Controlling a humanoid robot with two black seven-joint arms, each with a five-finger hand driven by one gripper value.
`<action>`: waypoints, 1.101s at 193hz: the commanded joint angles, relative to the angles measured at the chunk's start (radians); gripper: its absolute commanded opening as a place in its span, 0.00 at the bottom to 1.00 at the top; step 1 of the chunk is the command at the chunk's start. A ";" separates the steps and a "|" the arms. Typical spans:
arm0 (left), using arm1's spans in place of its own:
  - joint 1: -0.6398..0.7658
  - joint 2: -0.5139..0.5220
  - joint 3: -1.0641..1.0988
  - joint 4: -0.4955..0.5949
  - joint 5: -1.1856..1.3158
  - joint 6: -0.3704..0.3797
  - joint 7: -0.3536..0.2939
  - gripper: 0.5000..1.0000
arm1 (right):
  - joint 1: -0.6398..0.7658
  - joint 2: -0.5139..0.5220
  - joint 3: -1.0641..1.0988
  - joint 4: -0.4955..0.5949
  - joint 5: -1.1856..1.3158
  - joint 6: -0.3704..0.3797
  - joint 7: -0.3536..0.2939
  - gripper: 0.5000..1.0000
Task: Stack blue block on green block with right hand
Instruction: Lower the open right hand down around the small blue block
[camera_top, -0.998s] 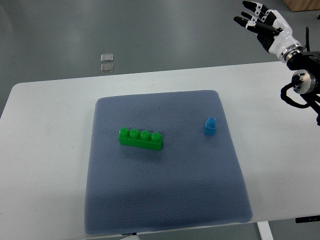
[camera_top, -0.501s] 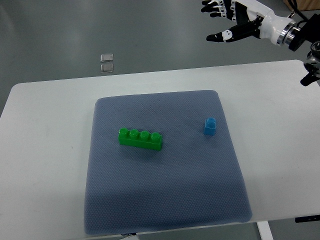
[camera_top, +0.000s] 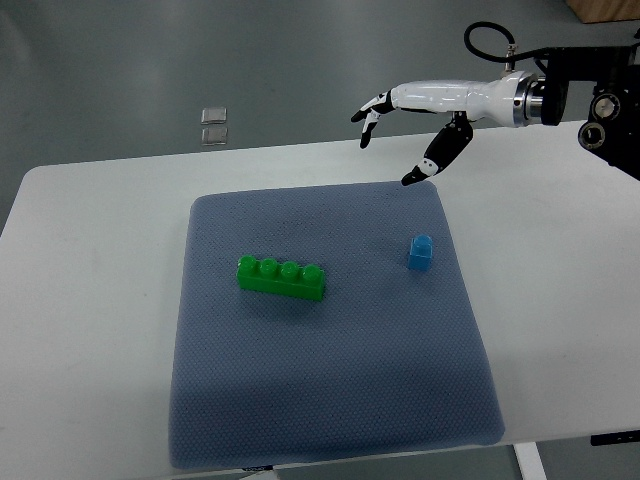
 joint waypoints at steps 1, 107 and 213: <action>0.001 0.000 0.000 -0.001 0.001 0.000 0.000 1.00 | -0.005 0.006 -0.028 0.000 -0.068 -0.013 0.000 0.83; 0.000 0.000 0.001 -0.001 0.001 0.000 0.000 1.00 | -0.029 0.008 -0.182 -0.004 -0.266 -0.128 0.016 0.83; 0.000 0.000 0.000 0.001 0.001 0.000 0.000 1.00 | -0.095 0.047 -0.200 -0.067 -0.308 -0.206 0.010 0.83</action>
